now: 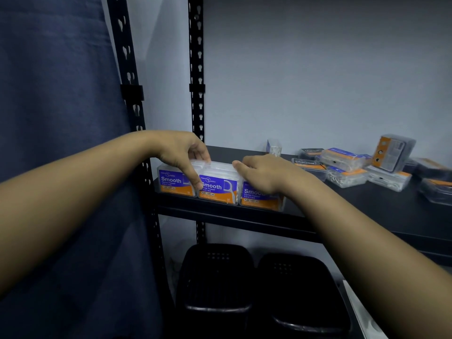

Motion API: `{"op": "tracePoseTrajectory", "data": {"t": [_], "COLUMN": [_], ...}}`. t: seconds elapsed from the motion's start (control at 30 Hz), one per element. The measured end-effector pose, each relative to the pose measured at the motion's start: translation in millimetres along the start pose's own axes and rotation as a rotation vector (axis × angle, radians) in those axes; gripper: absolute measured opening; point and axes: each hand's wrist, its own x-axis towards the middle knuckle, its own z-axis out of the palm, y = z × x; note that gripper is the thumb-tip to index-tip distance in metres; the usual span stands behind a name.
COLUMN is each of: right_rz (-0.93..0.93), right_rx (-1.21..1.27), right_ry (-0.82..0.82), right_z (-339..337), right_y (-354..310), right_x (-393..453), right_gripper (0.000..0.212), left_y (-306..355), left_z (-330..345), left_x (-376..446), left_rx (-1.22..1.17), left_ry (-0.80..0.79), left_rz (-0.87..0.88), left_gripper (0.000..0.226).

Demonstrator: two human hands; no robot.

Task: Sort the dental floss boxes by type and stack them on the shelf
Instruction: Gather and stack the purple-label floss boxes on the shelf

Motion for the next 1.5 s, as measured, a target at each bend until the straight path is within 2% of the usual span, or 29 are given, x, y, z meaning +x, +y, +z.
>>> {"op": "tracePoseTrajectory", "data": {"t": [0.17,0.33,0.77,1.3,1.4,1.5], "right_rz": [0.006,0.002,-0.001,0.017,0.03,0.046], "right_rx": [-0.007,-0.006,-0.019,0.01,0.026,0.012], "right_ry": [0.009,-0.001,0.009,-0.039,-0.025,0.009], "right_z": [0,-1,1,-4,-12,-28], "right_y": [-2,-4,-7,-11,-11,-9], "right_x": [-1,0,2,1,-1,-1], "right_gripper": [0.059,0.055,0.056,0.055,0.056,0.053], "left_y": [-2,-2,-4,2,8,21], "left_z": [-1,-1,-2,-3,-5,-9], "left_x": [0,-1,-1,-4,-4,0], "left_rx": [-0.003,-0.015,0.009,0.036,-0.011,-0.083], "left_ry": [-0.006,-0.011,-0.025,-0.044,-0.054,0.022], "left_rz": [0.019,0.028,0.031,-0.004,-0.011,0.004], "left_gripper": [0.076,0.067,0.072,0.065,0.055,0.043]}}
